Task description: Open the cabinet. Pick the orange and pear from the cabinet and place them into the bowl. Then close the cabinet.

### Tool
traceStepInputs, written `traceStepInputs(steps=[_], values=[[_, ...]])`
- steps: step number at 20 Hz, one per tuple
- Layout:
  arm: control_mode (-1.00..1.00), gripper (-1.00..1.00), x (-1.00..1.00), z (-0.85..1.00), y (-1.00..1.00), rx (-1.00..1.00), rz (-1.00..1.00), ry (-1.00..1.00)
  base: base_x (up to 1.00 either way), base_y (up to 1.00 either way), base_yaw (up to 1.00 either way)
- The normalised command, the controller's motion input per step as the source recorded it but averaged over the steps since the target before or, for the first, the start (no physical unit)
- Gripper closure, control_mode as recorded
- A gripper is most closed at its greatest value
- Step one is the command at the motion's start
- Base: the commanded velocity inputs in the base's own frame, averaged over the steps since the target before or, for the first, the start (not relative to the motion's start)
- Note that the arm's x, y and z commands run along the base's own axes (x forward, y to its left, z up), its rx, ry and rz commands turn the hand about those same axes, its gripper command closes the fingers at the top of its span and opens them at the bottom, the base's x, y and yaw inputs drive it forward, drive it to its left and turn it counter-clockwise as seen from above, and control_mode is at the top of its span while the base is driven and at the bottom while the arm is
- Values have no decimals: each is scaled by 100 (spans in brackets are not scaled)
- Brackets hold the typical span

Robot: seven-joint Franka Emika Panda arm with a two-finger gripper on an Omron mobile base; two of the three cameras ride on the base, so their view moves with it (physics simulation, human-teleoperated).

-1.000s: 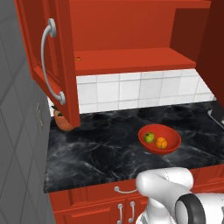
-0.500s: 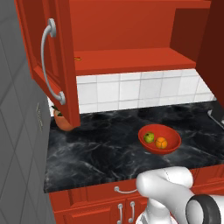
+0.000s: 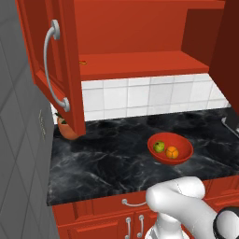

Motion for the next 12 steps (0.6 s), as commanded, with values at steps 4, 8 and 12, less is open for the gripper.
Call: traceStepInputs(steps=[4,8,12], values=[[-100,-100,88,-16,-4,27,27,-11,0,0,0],[-100,-100,100,-30,0,25,29,-10,0,0,0],[-100,-100,100,-50,0,24,32,-11,0,0,0]])
